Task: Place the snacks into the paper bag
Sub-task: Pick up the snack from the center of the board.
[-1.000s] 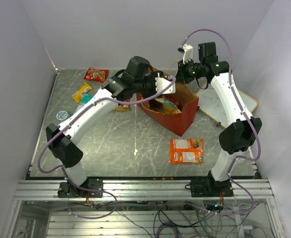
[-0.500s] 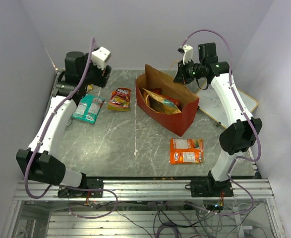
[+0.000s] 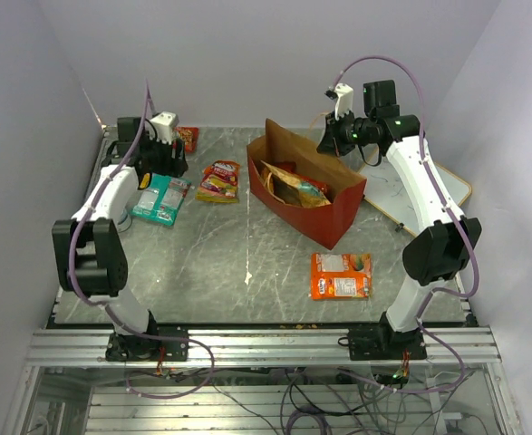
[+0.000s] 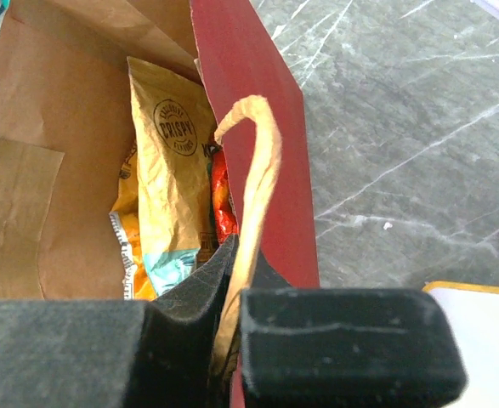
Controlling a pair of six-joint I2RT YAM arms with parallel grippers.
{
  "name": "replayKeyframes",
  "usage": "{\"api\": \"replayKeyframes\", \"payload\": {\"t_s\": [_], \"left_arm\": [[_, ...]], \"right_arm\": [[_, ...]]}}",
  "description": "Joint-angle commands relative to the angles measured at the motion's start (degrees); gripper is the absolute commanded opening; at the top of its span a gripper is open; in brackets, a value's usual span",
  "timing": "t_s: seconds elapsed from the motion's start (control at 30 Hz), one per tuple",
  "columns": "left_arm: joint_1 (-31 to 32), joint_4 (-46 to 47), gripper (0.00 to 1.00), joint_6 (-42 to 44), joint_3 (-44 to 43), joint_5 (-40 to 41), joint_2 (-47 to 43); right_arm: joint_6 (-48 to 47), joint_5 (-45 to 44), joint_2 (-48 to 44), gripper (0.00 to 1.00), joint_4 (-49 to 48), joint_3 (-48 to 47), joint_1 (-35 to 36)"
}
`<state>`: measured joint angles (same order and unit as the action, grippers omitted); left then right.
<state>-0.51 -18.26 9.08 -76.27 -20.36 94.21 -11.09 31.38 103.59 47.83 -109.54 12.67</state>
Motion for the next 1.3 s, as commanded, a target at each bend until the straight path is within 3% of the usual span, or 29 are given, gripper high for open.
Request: {"api": "replayKeyframes", "payload": {"t_s": [0.0, 0.43, 0.6, 0.97, 1.17, 1.27], "left_arm": [[-0.02, 2.73, 0.78, -2.72, 0.23, -6.95, 5.09], [0.83, -1.94, 0.81, -3.8, -5.58, -12.81, 22.18], [0.83, -1.09, 0.74, -5.06, -6.16, -17.2, 24.62], [0.78, -4.14, 0.35, -5.01, -9.85, -25.68, 29.08], [0.79, -7.18, 0.08, -1.38, -11.25, -26.34, 24.93], [0.78, -10.49, 0.07, 1.43, -13.0, -24.81, 21.51]], "right_arm": [[0.63, 0.97, -2.86, 0.0, -1.4, 1.01, 0.13], [0.68, 0.99, -2.52, 0.0, -1.59, 1.34, 0.14], [0.63, 0.9, -2.34, 0.0, -1.51, 1.37, 0.17], [0.55, 0.53, -2.52, 0.0, -1.69, 1.97, 0.17], [0.55, 0.58, -2.6, 0.0, -1.78, 2.13, 0.18], [0.55, 0.54, -2.73, 0.0, -1.91, 2.31, 0.2]]}}
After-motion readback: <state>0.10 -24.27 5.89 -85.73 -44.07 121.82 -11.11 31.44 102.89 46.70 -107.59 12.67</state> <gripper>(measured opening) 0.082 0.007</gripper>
